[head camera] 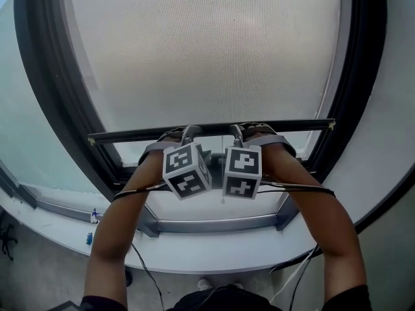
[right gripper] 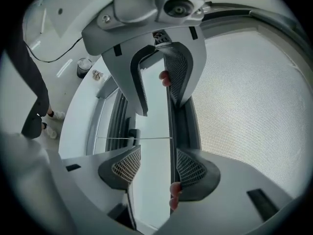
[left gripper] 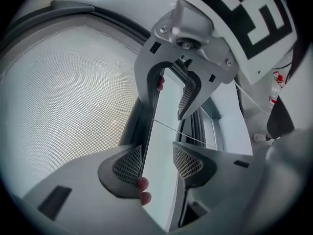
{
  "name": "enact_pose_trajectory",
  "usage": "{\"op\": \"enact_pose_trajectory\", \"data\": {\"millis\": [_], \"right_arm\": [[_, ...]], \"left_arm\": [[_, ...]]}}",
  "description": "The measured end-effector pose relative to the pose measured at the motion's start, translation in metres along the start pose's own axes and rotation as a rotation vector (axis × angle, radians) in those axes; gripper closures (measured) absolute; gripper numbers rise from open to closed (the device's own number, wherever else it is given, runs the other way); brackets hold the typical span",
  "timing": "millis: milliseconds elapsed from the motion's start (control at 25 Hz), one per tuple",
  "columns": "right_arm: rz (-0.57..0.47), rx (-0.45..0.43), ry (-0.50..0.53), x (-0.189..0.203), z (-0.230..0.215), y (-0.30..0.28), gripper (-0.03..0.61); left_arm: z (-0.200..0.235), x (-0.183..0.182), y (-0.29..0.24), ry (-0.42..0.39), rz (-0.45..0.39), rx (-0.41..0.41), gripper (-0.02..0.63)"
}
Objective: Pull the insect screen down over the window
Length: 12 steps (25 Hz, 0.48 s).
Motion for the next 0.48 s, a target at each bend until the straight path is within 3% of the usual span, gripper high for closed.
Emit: {"op": "enact_pose_trajectory", "data": {"millis": [160, 280, 360, 480], "right_arm": [[-0.010, -0.023, -0.004, 0.002, 0.012, -0.007, 0.354], [0.000, -0.053, 0.012, 0.002, 0.050, -0.033, 0.354], [-0.004, -0.066, 0.010, 0.001, 0.068, -0.046, 0.354], [-0.010, -0.081, 0.009, -0.001, 0.061, -0.043, 0.354]], "left_arm": [[-0.012, 0.001, -0.009, -0.026, 0.016, 0.028, 0.411], [-0.047, 0.007, -0.035, -0.050, 0.029, 0.048, 0.411], [-0.064, 0.013, -0.050, -0.044, 0.036, 0.061, 0.411], [-0.057, 0.015, -0.047, -0.012, 0.025, 0.083, 0.411]]}}
Point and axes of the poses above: the fingertips, and each gripper's own axes: y backward along the fingers, z to its left, x out of its underside, the point moved 9 cm from there along y, backward along the fingers, and after that the axes turned 13 degrees about z, right-handed, at the moved point
